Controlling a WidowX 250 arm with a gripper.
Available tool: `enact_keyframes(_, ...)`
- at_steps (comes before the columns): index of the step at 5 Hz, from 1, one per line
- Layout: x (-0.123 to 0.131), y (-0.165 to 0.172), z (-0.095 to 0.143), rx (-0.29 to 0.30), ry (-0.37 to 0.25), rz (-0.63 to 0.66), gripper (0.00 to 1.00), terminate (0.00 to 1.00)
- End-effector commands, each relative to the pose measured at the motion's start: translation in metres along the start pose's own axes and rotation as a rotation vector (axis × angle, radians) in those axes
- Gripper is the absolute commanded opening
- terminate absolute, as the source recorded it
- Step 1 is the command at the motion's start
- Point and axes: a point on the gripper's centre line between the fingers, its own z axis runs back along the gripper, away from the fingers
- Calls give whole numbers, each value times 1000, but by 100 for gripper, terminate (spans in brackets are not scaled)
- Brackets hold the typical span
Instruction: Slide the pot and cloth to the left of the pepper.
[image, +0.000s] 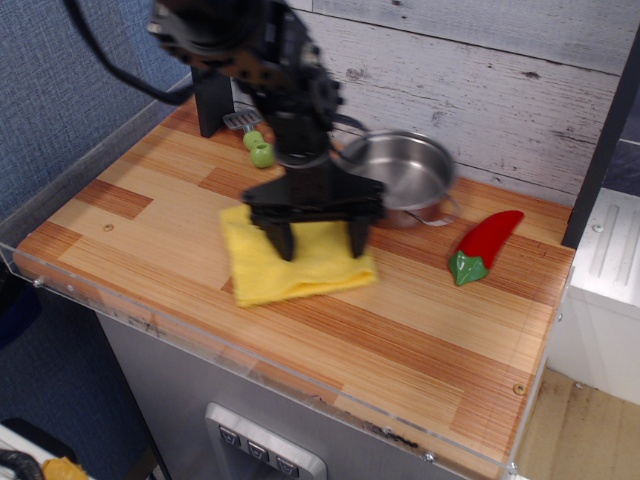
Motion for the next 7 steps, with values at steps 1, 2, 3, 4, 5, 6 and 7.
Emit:
enact_keyframes(1,-52,-54,-10,-6,74,-116,100,0)
enact_keyframes(2,-68,-54,-9,-14,83,-146,100,0)
enact_keyframes(3,-74,-47,-2,-14,82,-155,100,0)
enact_keyframes(4,-66,-40,5,-24,63,-131,100,0)
enact_keyframes(5,-58,-36,12,-29,50,-109,100,0)
enact_keyframes(6,-55,-37,16,-34,50,-95,100,0)
enact_keyframes(7,-49,-36,21,-39,57,-58,100,0)
